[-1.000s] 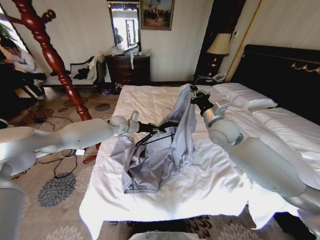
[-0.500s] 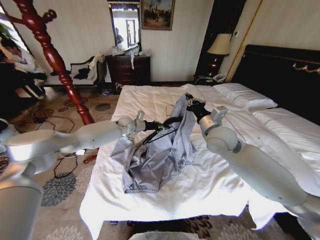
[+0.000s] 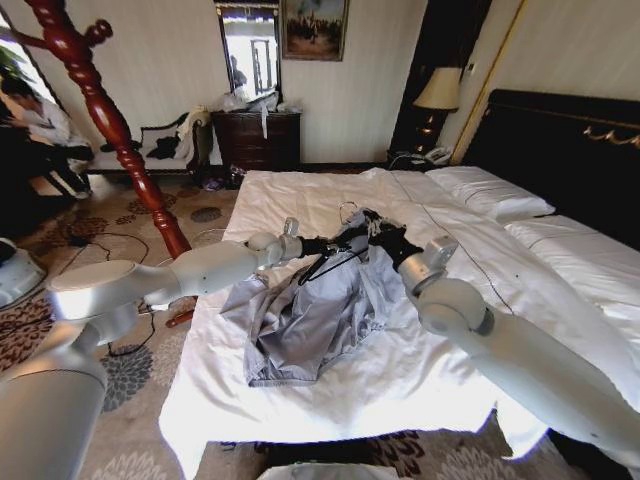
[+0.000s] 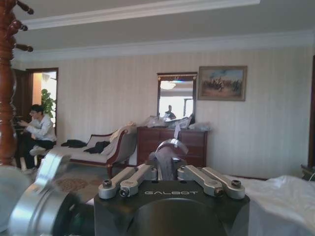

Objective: Pick up the clothes from the bed and hang them on the clothes hanger.

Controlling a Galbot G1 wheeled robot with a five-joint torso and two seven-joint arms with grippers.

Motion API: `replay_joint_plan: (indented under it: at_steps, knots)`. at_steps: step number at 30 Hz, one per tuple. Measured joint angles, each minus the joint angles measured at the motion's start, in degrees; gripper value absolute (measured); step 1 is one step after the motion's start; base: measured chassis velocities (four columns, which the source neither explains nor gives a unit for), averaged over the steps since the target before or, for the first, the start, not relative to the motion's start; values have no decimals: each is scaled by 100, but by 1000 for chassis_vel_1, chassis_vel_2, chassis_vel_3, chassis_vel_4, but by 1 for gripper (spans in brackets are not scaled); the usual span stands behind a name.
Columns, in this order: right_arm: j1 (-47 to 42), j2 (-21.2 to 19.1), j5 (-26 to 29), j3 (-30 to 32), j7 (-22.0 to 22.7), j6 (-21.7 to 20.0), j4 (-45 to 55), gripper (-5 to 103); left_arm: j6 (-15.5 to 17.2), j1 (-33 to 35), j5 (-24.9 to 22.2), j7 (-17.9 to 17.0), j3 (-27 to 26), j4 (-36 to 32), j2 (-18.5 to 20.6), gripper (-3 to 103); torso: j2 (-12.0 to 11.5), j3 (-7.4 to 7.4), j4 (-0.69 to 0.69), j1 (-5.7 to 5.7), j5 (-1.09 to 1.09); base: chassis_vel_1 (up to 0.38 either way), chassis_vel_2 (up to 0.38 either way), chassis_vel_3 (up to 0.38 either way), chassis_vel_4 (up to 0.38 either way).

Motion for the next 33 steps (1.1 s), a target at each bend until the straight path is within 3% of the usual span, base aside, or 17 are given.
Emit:
replay_joint_plan:
  at_steps: [5, 7, 8, 11, 13, 15, 17, 18, 23, 24, 26, 28, 29, 30, 32, 33]
  knots:
    - [-239, -20, -17, -33, -58, -13, 182, 31, -52, 41, -47, -43, -114, 81, 25, 15, 0, 0, 2, 0, -1, 0, 0, 0, 0]
    - [-441, -101, -76, -45, -84, -35, 277, 42, -58, 42, -52, -49, -142, 101, 16, 15, 0, 0, 2, 0, -1, 0, 0, 0, 0]
    - [-441, -101, -76, -45, -84, -35, 277, 42, -58, 42, -52, -49, -142, 101, 16, 15, 0, 0, 2, 0, -1, 0, 0, 0, 0]
    - [-930, -177, -256, 85, -96, -27, 384, 58, -82, -24, -81, -50, -168, 118, -47, 15, 0, 0, -2, 0, -1, 0, 0, 0, 0]
    - [-984, -177, -285, 137, -51, -22, 379, 58, -83, -54, -94, -51, -170, 100, -83, 15, 0, 0, -1, 0, -1, 0, 0, 0, 0]
    - [-1015, -182, -458, 247, 0, 10, 270, 69, -84, -128, -113, -34, -130, 18, -181, 15, 0, 0, 1, 0, -2, 0, 0, 0, 0]
    - [-946, -206, -1045, 384, 8, 52, -73, 80, -83, -230, -119, 19, -42, -148, -348, 15, 0, 0, 1, 0, -1, 0, 0, 0, 0]
    - [-946, -206, -1045, 384, 8, 52, -73, 80, -83, -230, -119, 19, -42, -148, -348, 15, 0, 0, 1, 0, -1, 0, 0, 0, 0]
    - [-728, -324, -2336, 411, -181, -102, -777, 98, -72, -371, -93, 101, 91, -673, -734, 15, 0, 0, 2, 0, -2, 0, 0, 0, 0]
    - [-728, -324, -2336, 411, -181, -102, -777, 98, -72, -371, -93, 101, 91, -673, -734, 15, 0, 0, 2, 0, -2, 0, 0, 0, 0]
    - [-697, -376, -2897, 375, -452, -108, -1063, 100, -44, -422, -79, 112, 126, -868, -847, 15, 0, 0, 2, -1, -1, 0, 0, 0, 0]
    - [-691, -426, -4131, 357, -879, -33, -1455, 100, 20, -482, -76, 97, 170, -1036, -965, 15, 0, 1, 0, 0, 0, 0, 0, 0, 0]
    - [-691, -426, -4131, 357, -879, -33, -1455, 100, 20, -482, -76, 97, 170, -1036, -965, 15, 0, 1, 0, 0, 0, 0, 0, 0, 0]
    - [-667, -446, -4725, 357, -1162, 102, -1615, 100, 37, -514, -78, 94, 197, -1101, -1008, 15, 0, 1, -1, 0, -1, 0, 0, 0, 0]
    - [-580, -454, -5381, 339, -1479, 281, -1794, 100, 78, -608, -78, 108, 271, -1225, -1091, 15, 0, 1, 0, 0, 0, 0, 0, 0, 0]
    - [-529, -459, -5442, 310, -1539, 290, -1808, 100, 95, -649, -77, 124, 306, -1265, -1113, 15, 0, 0, 1, 0, 0, 0, 0, 0, 0]
